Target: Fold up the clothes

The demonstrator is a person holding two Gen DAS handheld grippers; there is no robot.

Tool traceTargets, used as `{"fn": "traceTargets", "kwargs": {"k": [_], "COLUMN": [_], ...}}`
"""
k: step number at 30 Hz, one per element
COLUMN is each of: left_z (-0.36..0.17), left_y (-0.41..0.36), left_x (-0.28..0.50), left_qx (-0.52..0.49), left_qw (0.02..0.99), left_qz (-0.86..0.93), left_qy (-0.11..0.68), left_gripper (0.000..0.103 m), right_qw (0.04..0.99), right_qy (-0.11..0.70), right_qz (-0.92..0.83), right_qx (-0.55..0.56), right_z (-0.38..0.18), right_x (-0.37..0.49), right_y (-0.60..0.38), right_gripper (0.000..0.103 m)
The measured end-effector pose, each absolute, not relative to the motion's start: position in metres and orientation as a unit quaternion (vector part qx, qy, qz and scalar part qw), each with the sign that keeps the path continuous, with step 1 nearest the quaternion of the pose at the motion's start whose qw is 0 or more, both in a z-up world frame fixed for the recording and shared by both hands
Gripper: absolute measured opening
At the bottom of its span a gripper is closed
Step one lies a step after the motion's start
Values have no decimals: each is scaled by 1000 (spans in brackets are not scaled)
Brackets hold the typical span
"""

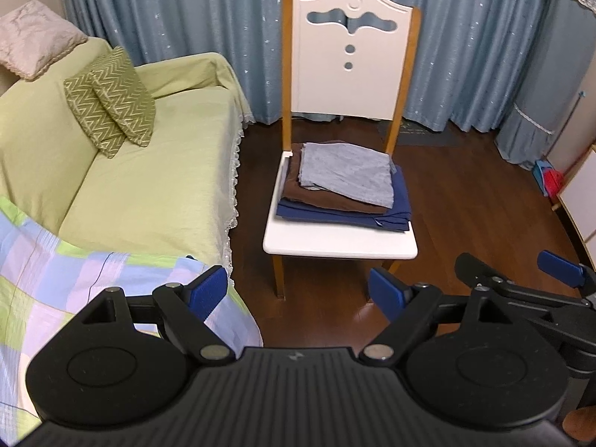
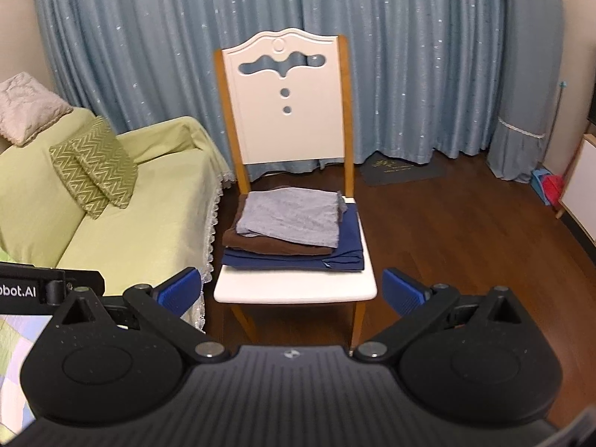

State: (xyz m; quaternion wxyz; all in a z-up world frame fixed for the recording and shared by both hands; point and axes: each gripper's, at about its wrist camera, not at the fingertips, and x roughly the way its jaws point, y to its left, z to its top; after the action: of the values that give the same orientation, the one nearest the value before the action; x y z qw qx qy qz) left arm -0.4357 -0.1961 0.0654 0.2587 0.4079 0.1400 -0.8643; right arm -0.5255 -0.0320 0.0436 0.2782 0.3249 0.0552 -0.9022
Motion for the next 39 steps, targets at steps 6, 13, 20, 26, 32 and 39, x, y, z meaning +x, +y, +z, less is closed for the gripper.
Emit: {"fn": "traceTargets", "kwargs": {"k": [6, 13, 20, 26, 32, 39], "left_z": [69, 69, 70, 68, 70, 70], "left_y": [-195, -194, -192, -188, -176, -171], "left_x": [-442, -457, -474, -485, -497, -507], "left_qx": [399, 400, 396, 401, 402, 403], "left_qw": [270, 281, 288, 289, 280, 284], "left_qz": [-867, -864, -863, -861, -864, -861], "left_qy": [130, 124, 122, 119, 117, 126], "left_gripper": [85, 85, 85, 85, 85, 85], "right_qw": [297, 301, 300, 299, 300, 303], "right_qy": [62, 61, 60, 60, 67, 72], "right_qz": [-897, -895, -893, -891, -888, -886], "right_qx": [321, 323, 330, 335, 341, 343], "right_z": [53, 54, 55, 52, 53, 55], "right_x": [-534, -550, -570, -587, -598, -608], "right_y": [-45, -45, -43, -34, -23, -14], "right_gripper": [102, 102, 102, 102, 102, 102]}}
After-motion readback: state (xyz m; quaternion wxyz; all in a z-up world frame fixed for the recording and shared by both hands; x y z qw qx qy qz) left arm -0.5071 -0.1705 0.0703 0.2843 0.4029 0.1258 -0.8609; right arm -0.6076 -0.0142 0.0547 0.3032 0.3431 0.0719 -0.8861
